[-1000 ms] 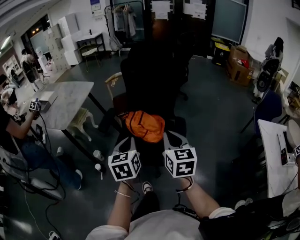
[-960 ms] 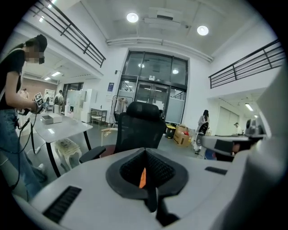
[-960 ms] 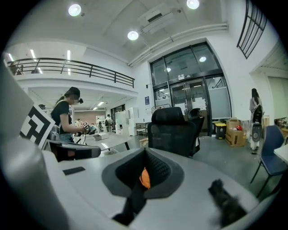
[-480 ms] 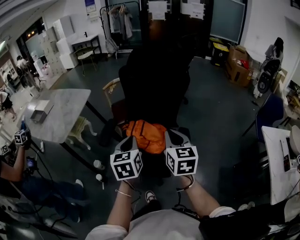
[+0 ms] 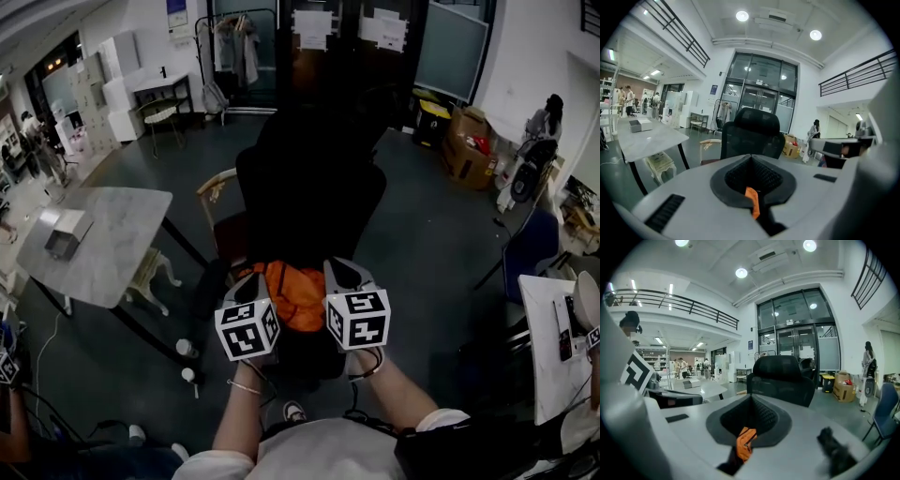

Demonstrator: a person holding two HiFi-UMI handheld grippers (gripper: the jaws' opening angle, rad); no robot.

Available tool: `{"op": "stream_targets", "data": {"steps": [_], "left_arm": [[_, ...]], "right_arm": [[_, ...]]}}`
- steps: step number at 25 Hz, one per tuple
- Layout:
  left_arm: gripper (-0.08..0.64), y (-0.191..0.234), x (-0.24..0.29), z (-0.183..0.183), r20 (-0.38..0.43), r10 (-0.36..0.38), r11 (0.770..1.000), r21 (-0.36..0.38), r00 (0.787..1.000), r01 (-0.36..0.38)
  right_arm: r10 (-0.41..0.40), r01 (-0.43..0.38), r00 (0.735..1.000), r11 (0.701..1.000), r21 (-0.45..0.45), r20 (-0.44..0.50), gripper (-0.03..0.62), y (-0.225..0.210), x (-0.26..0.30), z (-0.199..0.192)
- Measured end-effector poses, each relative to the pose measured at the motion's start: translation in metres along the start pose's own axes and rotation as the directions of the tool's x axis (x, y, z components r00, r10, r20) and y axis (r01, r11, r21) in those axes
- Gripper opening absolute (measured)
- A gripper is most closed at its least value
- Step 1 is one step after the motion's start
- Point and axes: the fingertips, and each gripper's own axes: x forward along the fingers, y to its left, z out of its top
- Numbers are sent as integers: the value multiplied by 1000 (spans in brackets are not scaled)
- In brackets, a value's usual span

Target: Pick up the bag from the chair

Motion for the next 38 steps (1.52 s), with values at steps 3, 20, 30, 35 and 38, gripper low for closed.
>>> {"op": "stream_targets", "data": {"steps": [3, 20, 30, 35, 38], "left_arm": [[12, 12, 17, 8, 4, 0, 1000, -13, 1000, 0], [12, 47, 69, -4, -73, 36, 999, -9, 997, -37], [12, 21, 74, -6, -91, 109, 994, -3, 990, -110], [12, 10, 80, -2, -69, 143, 989, -20, 987, -144], [12, 8, 84, -12, -83, 161, 986, -34, 983, -164]], "right_arm": [[0, 1, 1000, 1000, -17, 9, 32, 4, 20, 11], [1, 2, 998, 999, 46, -58, 32, -9, 78, -19], [81, -77, 994, 995, 64, -71, 32, -33, 83, -19], [104, -100, 992, 993, 56, -72, 32, -52, 85, -18], [123, -118, 988, 991, 62, -90, 32, -57, 91, -26]]}}
